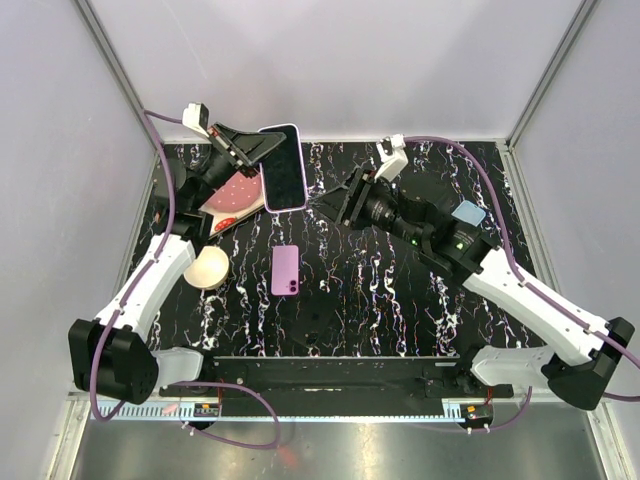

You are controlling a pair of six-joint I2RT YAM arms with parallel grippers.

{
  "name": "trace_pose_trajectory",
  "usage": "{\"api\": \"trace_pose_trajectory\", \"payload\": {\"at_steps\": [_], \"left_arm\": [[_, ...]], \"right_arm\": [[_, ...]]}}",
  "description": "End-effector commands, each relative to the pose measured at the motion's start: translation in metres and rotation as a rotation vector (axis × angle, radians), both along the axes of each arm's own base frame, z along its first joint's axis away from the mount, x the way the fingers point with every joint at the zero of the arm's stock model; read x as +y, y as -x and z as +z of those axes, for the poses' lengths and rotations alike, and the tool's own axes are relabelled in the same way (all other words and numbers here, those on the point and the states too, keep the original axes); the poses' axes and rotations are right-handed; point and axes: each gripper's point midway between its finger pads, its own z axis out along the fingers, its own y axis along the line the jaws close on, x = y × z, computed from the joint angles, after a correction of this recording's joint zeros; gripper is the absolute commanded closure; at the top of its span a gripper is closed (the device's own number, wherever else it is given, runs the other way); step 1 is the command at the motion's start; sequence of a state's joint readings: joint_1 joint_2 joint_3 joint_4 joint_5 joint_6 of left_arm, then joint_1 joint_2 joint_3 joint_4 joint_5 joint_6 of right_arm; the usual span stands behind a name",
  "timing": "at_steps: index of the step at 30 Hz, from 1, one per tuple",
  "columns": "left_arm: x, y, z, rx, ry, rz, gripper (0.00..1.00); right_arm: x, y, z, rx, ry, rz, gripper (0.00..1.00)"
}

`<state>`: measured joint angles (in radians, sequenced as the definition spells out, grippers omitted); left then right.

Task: Take the phone out of the phone case
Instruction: Remove the phone case from the phone.

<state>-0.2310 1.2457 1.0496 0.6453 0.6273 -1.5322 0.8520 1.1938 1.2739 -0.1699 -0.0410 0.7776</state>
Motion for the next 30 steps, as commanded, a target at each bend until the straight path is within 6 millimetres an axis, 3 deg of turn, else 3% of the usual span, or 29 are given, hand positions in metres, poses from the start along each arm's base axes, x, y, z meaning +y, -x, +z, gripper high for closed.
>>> {"api": "trace_pose_trajectory", "payload": {"at_steps": [1,2,5,11,20,30], "left_arm": [[0.008,0.050,0.072,-0.202,0.080,-0.031,1.00],[0.008,0.052,0.073,-0.204,0.081,-0.033,1.00],[0.009,0.057,0.078,-0.218,0.084,-0.037,1.00],[0.011,0.068,0.087,-0.240,0.095,-0.044,1.00],[0.011,0.077,0.088,-0.233,0.135,-0.075,1.00],[0.013,0.082,0.092,-0.234,0.158,-0.091,1.00]], "right_arm": [[-0.002,-0.020,-0.016,0.034,0.103,-0.087,0.44],[-0.001,-0.024,-0.026,0.055,0.140,-0.099,0.45],[-0.001,-0.030,-0.025,0.064,0.162,-0.124,0.46],[0.005,-0.049,-0.051,0.111,0.266,-0.177,0.47],[0.028,-0.073,-0.062,0.105,0.294,-0.181,0.48],[0.048,-0.080,-0.067,0.106,0.278,-0.139,0.48]]}}
